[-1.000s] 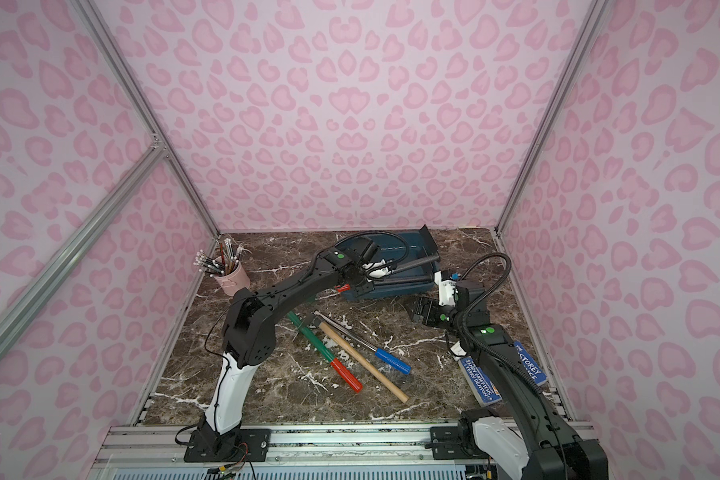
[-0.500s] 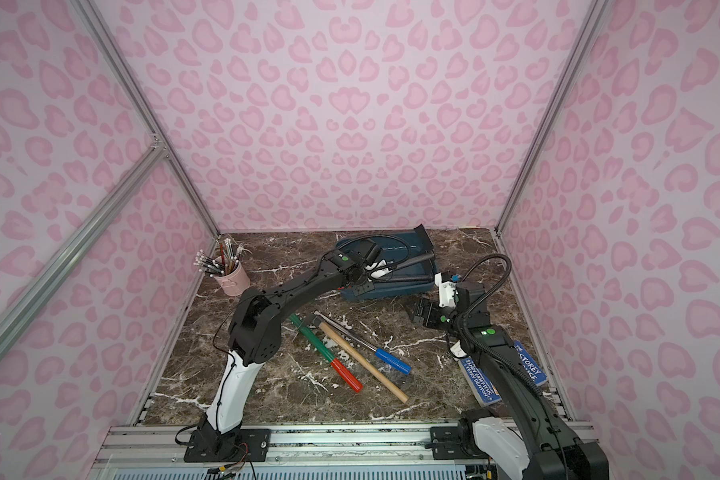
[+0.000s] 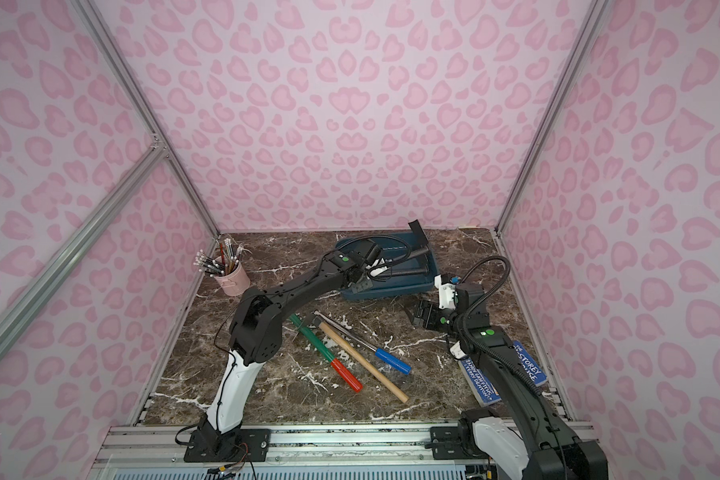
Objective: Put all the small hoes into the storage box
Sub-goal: Move the hoe to the storage box, then place the hoe in the storage box.
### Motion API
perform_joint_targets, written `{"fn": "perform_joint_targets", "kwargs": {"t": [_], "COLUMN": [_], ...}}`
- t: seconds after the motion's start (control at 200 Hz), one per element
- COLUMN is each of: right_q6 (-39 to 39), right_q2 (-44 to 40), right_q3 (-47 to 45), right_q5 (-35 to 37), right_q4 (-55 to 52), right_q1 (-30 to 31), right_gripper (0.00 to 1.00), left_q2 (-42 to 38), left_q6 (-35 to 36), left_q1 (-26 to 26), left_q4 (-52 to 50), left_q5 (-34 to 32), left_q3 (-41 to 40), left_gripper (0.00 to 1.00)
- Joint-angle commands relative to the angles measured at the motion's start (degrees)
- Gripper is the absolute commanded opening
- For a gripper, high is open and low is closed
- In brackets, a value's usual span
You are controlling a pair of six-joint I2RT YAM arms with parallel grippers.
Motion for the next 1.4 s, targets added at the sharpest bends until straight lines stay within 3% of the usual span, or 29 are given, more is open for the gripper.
{"fn": "perform_joint_targets", "kwargs": {"t": [0.0,0.335,0.755,1.075,1.395], "right_q6": [-0.01,0.39,0.47,0.51,0.41], "right_q2": [-0.04,0.05,-4.07,-4.4,-4.04], "right_q3": [-0.16,-0.69,-0.8,-0.59,-0.89], "right_q5": [-0.95,-1.25,-0.16,-0.79,-1.26], "right_q4": [1.75,2.41,1.8,1.45,1.62], "right_q1": [-0.04,-0.04,-0.69,-1.75,-2.22], "right_gripper": [0.93,0.93,0.93,0.93,0.93], "left_q2": [-1.99,-7.76,-6.12,-3.41,-5.51], "left_q6": [-1.49,0.06,1.56,2.79,2.72], "left_q1": [-0.07,-1.74,-2.82,-2.65,-2.03], "left_q4": [4.68,6.55,5.81,6.11,7.5], "left_q5": [-1.65,1.1,7.43,5.92,5.91], "left_q3": [-0.32,-6.9,-7.41,-5.58,-8.81], "left_gripper": [0.04,0.04,0.04,0.04,0.04]}}
